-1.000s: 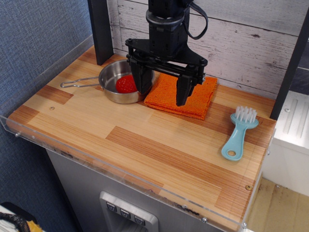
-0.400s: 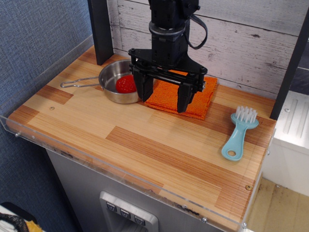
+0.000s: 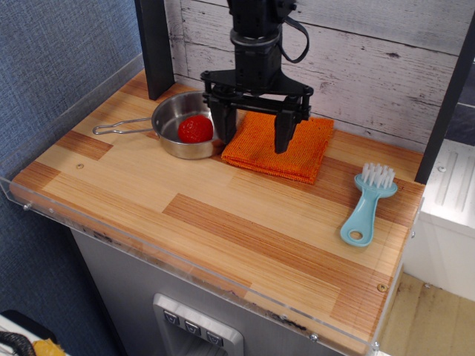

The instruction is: PICK UP THE ORANGE TOWEL AND PUT ANOTHER SIDE OF THE TABLE

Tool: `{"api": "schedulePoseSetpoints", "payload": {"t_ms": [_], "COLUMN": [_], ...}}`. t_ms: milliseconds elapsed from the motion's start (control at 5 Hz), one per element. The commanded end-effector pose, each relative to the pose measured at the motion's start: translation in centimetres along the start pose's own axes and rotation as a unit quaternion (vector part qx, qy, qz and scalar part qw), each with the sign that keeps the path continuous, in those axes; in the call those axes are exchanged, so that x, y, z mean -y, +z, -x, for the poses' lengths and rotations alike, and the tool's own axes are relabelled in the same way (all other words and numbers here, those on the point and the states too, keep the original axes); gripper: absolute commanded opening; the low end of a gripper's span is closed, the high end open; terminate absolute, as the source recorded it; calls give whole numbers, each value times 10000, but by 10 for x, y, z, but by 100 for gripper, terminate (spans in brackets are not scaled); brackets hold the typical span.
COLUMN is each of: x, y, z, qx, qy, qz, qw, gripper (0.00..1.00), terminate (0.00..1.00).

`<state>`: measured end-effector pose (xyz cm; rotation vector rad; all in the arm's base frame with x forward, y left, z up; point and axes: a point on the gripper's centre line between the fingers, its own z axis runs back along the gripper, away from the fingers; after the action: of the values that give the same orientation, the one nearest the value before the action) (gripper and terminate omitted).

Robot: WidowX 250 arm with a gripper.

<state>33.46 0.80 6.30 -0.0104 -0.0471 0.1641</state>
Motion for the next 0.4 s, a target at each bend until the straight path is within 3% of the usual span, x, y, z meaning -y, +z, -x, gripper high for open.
{"api": "schedulePoseSetpoints", "payload": {"t_ms": [0, 200], "x": [8, 16], "y": [-4, -11], "z": [-35, -43], "qx": [410, 488], "qy": [-310, -479], "qz": [-97, -228], "qw": [9986, 9974], "gripper": [100, 100], "terminate": [0, 0]}}
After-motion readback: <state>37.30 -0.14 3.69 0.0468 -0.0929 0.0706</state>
